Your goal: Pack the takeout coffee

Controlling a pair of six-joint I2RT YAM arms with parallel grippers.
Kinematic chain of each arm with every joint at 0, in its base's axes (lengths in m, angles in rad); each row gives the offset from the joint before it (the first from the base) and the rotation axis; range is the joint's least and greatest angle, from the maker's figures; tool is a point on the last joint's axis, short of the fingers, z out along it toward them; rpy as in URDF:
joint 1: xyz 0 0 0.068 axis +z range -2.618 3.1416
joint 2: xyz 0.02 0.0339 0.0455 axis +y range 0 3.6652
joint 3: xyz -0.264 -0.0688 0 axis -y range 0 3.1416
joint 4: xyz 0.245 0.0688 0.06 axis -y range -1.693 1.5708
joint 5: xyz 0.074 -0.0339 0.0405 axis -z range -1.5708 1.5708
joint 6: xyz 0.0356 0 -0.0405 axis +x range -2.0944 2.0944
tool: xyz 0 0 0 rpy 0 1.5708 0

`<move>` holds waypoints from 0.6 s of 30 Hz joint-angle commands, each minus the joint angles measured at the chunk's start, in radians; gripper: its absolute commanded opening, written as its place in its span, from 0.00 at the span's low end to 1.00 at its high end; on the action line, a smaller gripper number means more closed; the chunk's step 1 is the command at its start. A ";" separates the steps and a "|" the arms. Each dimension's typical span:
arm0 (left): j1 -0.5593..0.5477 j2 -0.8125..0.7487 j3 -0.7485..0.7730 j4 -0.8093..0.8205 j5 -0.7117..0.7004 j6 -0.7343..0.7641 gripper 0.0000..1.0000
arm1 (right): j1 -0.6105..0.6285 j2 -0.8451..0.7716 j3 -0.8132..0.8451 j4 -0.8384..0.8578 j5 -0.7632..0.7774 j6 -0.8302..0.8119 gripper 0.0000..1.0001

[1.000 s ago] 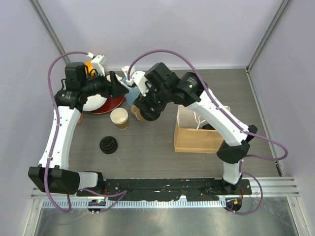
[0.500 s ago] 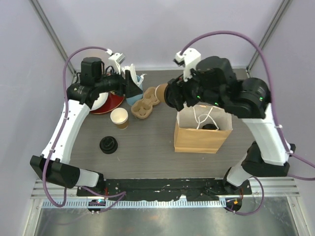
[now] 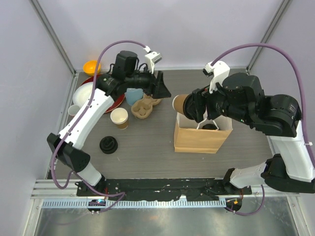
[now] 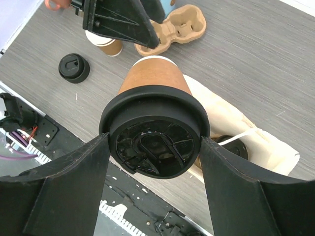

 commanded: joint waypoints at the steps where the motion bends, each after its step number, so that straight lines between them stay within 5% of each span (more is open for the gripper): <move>1: -0.064 0.042 0.085 0.012 -0.023 -0.010 0.62 | -0.008 -0.031 -0.065 -0.129 0.019 0.015 0.61; 18: -0.196 0.099 0.058 -0.078 -0.169 0.098 0.58 | -0.172 -0.012 -0.183 -0.131 -0.147 -0.080 0.58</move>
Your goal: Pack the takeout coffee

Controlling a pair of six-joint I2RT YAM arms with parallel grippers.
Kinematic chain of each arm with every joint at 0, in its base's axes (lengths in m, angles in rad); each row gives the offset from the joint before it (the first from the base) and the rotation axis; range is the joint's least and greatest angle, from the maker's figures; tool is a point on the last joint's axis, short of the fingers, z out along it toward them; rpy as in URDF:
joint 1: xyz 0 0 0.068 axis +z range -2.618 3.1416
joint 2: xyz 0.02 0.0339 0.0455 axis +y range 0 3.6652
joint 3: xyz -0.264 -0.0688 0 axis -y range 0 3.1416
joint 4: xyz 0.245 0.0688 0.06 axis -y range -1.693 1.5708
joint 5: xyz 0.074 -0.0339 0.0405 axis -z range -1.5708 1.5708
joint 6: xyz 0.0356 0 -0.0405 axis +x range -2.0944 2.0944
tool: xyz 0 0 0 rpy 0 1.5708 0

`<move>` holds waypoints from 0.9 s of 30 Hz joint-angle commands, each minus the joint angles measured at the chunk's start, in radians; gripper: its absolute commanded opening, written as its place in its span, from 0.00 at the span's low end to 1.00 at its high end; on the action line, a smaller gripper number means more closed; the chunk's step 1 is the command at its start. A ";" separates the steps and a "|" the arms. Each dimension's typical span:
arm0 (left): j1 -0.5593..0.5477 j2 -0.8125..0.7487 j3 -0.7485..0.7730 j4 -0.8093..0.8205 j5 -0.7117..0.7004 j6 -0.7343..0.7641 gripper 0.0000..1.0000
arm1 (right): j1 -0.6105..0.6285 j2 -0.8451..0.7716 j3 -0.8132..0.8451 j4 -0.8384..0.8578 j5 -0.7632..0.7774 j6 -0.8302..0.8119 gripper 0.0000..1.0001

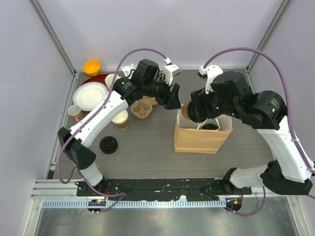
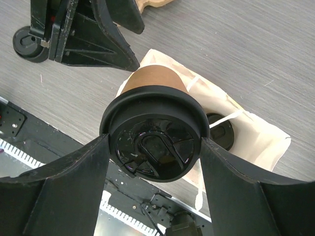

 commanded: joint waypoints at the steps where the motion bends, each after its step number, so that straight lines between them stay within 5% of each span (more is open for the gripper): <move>1: -0.021 0.005 0.009 -0.018 -0.028 0.036 0.59 | -0.005 0.010 -0.013 -0.124 -0.071 -0.036 0.58; 27: -0.055 0.014 0.012 -0.009 -0.083 0.053 0.48 | -0.094 0.154 -0.108 -0.095 -0.140 -0.159 0.54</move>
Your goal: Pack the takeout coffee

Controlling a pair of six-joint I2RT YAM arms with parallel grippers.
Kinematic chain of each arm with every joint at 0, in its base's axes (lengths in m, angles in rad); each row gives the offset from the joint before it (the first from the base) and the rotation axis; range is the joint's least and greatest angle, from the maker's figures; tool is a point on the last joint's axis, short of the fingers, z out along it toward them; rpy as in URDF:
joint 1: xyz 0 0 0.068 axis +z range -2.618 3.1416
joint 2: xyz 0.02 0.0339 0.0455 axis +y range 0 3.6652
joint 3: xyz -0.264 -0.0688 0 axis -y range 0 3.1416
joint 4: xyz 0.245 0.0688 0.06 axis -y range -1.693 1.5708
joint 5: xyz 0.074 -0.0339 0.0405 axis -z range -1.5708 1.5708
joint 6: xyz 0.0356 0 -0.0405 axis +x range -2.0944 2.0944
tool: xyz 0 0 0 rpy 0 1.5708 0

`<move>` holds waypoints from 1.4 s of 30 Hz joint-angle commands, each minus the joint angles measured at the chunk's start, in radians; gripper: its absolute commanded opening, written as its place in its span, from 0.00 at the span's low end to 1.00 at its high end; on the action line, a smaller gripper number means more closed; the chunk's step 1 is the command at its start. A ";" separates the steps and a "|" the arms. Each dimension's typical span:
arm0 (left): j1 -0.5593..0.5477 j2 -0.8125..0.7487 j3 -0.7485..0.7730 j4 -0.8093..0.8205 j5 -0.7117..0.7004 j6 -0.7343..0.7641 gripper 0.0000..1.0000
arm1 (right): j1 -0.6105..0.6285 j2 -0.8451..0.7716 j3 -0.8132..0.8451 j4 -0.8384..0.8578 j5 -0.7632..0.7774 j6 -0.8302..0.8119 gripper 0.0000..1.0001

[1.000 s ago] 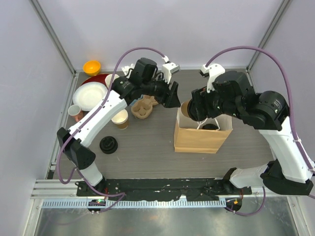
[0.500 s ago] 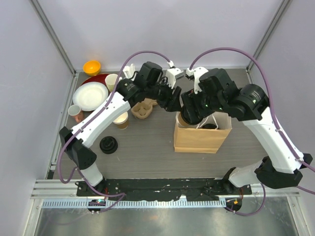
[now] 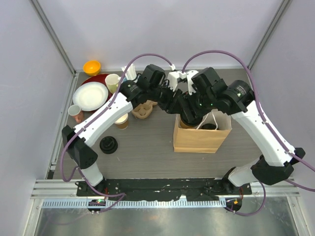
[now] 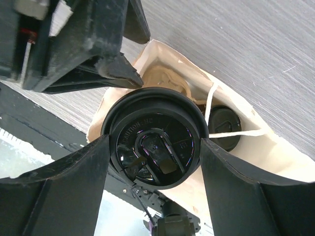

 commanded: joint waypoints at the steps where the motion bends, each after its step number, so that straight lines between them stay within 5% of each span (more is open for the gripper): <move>1: -0.002 -0.009 0.072 0.013 -0.044 0.052 0.48 | -0.023 0.025 -0.043 -0.088 -0.023 -0.087 0.54; 22: 0.076 -0.043 0.060 0.043 0.020 -0.019 0.49 | -0.090 0.030 -0.364 0.200 -0.129 -0.137 0.47; 42: 0.122 -0.063 0.156 0.112 0.203 -0.071 0.56 | -0.109 -0.021 -0.370 0.111 -0.141 -0.127 0.45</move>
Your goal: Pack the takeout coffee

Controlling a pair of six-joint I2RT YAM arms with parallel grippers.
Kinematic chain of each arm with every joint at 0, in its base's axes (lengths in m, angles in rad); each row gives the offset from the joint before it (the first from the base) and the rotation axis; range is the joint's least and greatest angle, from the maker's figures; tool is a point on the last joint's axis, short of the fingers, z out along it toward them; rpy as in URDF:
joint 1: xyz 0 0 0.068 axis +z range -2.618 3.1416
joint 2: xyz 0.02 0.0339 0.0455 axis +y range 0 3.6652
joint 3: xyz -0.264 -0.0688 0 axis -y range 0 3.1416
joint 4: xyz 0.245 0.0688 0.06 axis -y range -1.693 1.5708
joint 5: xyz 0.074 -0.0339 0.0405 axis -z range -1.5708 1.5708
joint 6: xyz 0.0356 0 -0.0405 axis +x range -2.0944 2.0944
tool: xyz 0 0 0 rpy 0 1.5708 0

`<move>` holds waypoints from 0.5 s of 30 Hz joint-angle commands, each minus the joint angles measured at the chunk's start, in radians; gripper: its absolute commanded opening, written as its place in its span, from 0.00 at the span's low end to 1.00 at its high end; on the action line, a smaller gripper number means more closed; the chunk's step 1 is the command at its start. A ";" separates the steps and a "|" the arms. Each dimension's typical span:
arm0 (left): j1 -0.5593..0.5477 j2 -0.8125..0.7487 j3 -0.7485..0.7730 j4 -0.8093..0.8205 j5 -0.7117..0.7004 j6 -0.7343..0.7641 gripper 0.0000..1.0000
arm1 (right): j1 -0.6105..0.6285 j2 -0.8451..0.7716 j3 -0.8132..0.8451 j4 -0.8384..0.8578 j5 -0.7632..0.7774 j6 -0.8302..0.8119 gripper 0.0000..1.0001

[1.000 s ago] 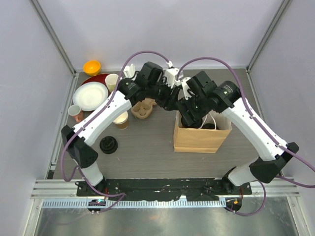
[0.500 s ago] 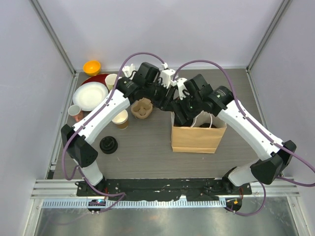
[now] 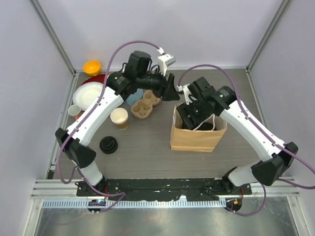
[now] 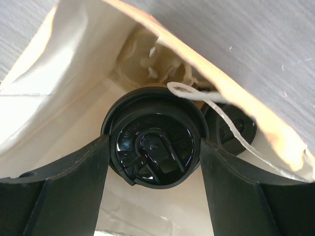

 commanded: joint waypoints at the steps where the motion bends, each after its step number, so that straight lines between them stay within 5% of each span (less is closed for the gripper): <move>1: 0.029 -0.062 0.048 0.101 0.077 -0.007 0.56 | 0.003 -0.013 0.009 -0.089 -0.017 -0.005 0.45; 15: 0.123 -0.066 0.044 0.066 -0.033 0.043 0.55 | 0.007 0.075 0.009 0.063 0.014 0.025 0.40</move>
